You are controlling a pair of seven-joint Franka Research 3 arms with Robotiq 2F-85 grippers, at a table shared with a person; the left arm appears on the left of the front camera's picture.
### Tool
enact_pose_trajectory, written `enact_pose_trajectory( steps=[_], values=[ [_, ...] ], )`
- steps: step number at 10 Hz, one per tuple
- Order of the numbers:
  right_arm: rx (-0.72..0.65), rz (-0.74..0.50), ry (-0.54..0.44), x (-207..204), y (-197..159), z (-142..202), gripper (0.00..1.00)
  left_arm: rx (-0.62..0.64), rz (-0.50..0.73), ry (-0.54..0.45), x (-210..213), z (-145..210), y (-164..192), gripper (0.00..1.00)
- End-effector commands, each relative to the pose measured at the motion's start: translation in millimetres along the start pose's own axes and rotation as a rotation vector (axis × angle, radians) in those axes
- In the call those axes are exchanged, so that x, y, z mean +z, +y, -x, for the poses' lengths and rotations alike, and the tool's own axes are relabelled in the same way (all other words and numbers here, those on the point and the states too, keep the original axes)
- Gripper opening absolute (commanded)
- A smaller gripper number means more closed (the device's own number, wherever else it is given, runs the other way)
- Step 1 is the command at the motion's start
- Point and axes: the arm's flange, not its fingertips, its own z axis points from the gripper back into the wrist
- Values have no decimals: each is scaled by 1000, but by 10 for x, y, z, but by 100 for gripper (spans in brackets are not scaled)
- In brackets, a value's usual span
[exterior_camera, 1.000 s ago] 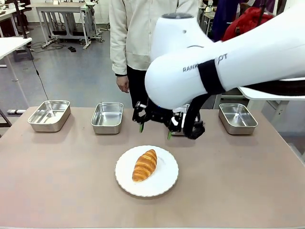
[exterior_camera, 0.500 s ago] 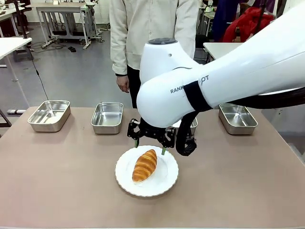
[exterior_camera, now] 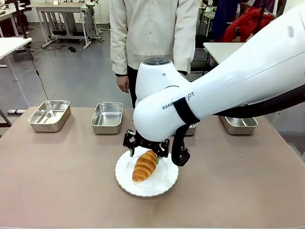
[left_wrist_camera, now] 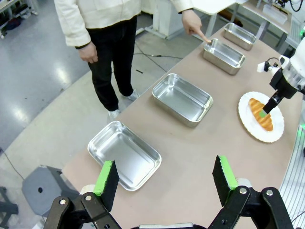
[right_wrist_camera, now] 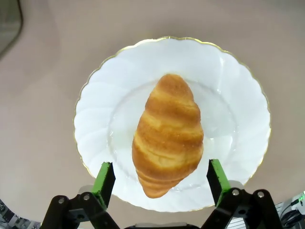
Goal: Place the bread in the container.
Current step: Place the Butter Roll into the Airtight Container indicated by the human.
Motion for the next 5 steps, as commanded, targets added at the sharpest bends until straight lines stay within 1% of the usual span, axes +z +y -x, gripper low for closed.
enact_pose_trajectory(
  steps=[1,5],
  values=[
    [-17,9,-28,-136,64,24,100,-13,3,-5,14,7,-20,100],
    [12,15,-19,-340,73,20,100,-13,3,-5,14,7,-20,100]
  ],
)
